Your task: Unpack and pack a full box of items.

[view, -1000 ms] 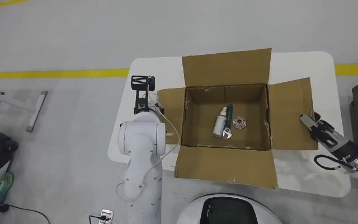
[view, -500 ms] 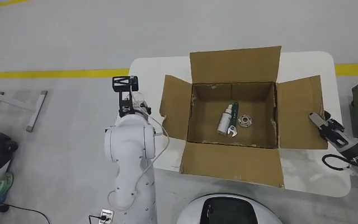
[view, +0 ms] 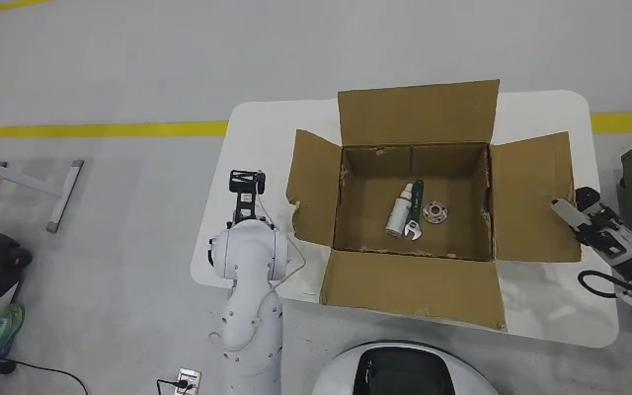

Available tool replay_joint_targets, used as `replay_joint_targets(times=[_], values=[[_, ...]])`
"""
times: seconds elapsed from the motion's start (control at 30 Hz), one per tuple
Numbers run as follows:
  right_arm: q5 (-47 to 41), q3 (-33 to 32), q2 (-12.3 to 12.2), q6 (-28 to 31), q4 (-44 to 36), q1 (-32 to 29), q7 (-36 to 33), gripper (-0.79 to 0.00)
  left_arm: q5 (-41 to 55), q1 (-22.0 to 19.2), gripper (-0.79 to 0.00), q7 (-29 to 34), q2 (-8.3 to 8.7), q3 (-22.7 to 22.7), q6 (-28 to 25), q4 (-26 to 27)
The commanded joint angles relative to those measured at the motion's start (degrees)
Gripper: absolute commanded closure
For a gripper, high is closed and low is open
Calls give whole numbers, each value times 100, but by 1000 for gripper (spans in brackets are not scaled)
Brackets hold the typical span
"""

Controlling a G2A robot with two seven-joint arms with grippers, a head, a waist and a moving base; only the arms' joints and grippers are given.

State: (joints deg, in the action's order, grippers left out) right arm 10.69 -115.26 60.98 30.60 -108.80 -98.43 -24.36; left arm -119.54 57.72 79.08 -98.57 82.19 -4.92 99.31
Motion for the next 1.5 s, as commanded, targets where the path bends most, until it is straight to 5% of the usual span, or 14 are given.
replay_joint_targets(times=[0.0, 0.43, 0.47, 0.5, 0.53, 0.77, 1.1, 1.47], values=[[3, -10, 0, -10, 4, -8, 2, -785, -98, 16, 0, -111, 7, -42, -25, -318], [21, -248, 11, -17, -145, -179, 144, -785, 226, -193, -43, -416, 10, 33, 132, -1612], [38, -267, 12, -18, -166, -193, 155, -785, 250, -210, -163, -439, 9, 32, 152, -1677], [54, -292, 14, -15, -201, -204, 175, -785, 246, -227, -517, -445, 10, 31, 175, -1728], [83, -324, 14, -5, -241, -218, 194, -785, 286, -244, -785, -444, 8, 33, 199, -1756], [396, -722, 13, 57, -833, -301, 314, -785, 329, -259, -785, -374, 6, -37, 208, -1624], [35, -876, -1, 23, -1834, -293, 112, -785, 306, -6, -785, -235, 23, -72, 162, -669], [509, 545, -177, -1316, -2319, 894, -1236, -785, 394, 173, -785, -199, 49, 61, 197, 204]])
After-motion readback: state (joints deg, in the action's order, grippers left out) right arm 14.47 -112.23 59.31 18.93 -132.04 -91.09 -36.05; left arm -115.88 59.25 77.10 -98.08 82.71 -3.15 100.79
